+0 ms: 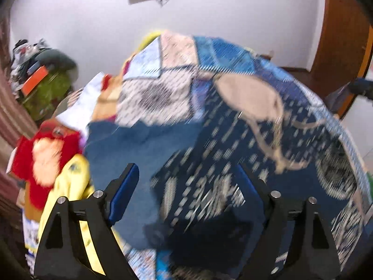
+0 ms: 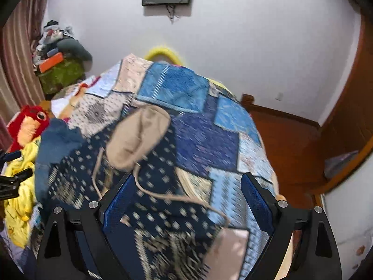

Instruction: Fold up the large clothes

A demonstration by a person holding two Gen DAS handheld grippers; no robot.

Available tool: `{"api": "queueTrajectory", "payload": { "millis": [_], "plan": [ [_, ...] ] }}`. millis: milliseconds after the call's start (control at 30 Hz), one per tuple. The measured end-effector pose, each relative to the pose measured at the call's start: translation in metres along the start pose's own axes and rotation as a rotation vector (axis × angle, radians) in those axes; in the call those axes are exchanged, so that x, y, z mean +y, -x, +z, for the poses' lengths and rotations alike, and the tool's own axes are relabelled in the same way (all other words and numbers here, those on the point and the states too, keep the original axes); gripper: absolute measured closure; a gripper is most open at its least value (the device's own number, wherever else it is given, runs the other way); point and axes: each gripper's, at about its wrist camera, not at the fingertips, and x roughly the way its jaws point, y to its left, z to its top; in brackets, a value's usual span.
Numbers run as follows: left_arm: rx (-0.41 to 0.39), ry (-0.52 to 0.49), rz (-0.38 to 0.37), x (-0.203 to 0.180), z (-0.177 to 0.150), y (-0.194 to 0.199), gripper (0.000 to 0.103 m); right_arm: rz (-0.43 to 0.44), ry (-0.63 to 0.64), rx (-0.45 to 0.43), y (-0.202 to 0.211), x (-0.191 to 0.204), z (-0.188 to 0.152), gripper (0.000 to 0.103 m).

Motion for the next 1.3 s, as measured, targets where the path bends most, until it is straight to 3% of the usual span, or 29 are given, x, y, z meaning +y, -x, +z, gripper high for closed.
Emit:
{"api": "queueTrajectory", "payload": {
  "millis": [167,300,467,567,667,700,733,767,800,833,900,1000,1167,1300],
  "plan": [
    [0.0,-0.026,-0.007,-0.025,0.043,-0.038,0.016,0.058,-0.044,0.052,-0.045,0.015,0.012,0.012],
    [0.043,-0.024,-0.025,-0.038,0.06,-0.076,0.016,0.1,-0.11,0.154,-0.107,0.018,0.011,0.012],
    [0.117,0.084,-0.047,-0.038,0.07,-0.136,0.016,0.167,-0.218,0.272,-0.174,0.01,-0.001,0.013],
    [0.133,0.191,-0.058,-0.031,0.073,-0.162,0.016,0.221,-0.321,0.279,-0.2,-0.001,-0.009,0.015],
    [0.166,0.241,-0.072,-0.029,0.074,-0.187,0.021,0.24,-0.38,0.232,-0.205,-0.007,-0.013,0.026],
    [0.173,0.233,-0.066,-0.032,0.073,-0.193,0.03,0.241,-0.367,0.222,-0.205,-0.006,-0.012,0.036],
    [0.172,0.217,-0.062,-0.035,0.072,-0.198,0.033,0.252,-0.347,0.211,-0.204,-0.003,-0.012,0.048],
    [0.15,0.212,-0.064,-0.038,0.071,-0.197,0.041,0.263,-0.34,0.204,-0.202,-0.001,-0.011,0.056],
    [0.141,0.209,-0.075,-0.039,0.072,-0.196,0.057,0.289,-0.329,0.198,-0.199,0.003,-0.009,0.075],
    [0.138,0.202,-0.081,-0.043,0.072,-0.194,0.063,0.296,-0.31,0.195,-0.196,0.008,-0.008,0.084],
    [0.14,0.163,-0.053,-0.051,0.075,-0.188,0.089,0.288,-0.273,0.185,-0.187,0.014,-0.005,0.091],
    [0.104,0.079,-0.016,-0.06,0.08,-0.163,0.09,0.306,-0.244,0.148,-0.159,0.017,-0.004,0.092],
    [0.01,0.031,-0.076,-0.057,0.075,-0.085,0.091,0.37,-0.193,0.081,-0.095,0.021,-0.012,0.093],
    [-0.02,-0.019,-0.114,-0.058,0.054,-0.028,0.091,0.406,-0.136,0.042,-0.04,0.031,-0.031,0.093]
  ]
}}
